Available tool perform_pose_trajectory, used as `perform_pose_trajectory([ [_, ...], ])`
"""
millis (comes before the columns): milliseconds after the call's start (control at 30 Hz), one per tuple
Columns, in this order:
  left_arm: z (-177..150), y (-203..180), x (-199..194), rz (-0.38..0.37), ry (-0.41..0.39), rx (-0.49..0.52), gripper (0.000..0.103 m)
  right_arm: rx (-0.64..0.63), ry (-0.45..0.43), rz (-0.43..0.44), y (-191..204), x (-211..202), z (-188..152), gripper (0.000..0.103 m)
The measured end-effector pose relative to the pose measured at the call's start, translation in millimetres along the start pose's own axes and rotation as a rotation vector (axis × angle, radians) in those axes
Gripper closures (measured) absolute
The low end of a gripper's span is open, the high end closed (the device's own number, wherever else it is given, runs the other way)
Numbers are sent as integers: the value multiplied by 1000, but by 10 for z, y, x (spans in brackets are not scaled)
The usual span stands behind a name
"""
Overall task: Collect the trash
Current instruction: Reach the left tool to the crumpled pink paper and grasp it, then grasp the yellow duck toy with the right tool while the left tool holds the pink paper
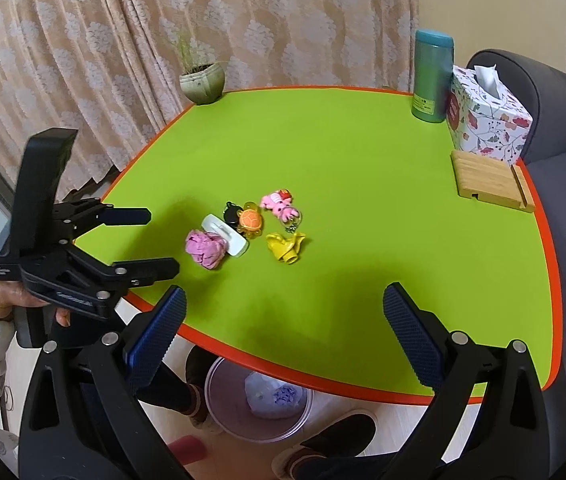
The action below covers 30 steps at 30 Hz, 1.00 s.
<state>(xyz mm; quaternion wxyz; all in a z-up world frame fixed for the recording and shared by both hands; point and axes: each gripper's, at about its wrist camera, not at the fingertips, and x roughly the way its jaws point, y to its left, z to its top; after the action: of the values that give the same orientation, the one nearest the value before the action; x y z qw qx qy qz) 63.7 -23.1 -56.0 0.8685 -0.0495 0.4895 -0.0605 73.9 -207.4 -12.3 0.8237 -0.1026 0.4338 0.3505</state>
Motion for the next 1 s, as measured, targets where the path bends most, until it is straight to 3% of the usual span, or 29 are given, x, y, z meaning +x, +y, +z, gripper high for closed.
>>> perform_pose_trajectory([
  [333,72,18,309,3,59,-33,8,16,16,-7,-68,67,-9,6],
  [400,66,14,331,-4,63,-36,20,17,17,-7,-79,74,-14,6],
  [533,55,5,368,-12,67,-33,32,19,19,-5,-91,95,-13,6],
  [767,45,6,359,-30,64,-25,64,19,23,-3,-97,130,-4,6],
  [1000,40,15,313,-34,49,-16,67,4,31,-5,-71,214,39,6],
])
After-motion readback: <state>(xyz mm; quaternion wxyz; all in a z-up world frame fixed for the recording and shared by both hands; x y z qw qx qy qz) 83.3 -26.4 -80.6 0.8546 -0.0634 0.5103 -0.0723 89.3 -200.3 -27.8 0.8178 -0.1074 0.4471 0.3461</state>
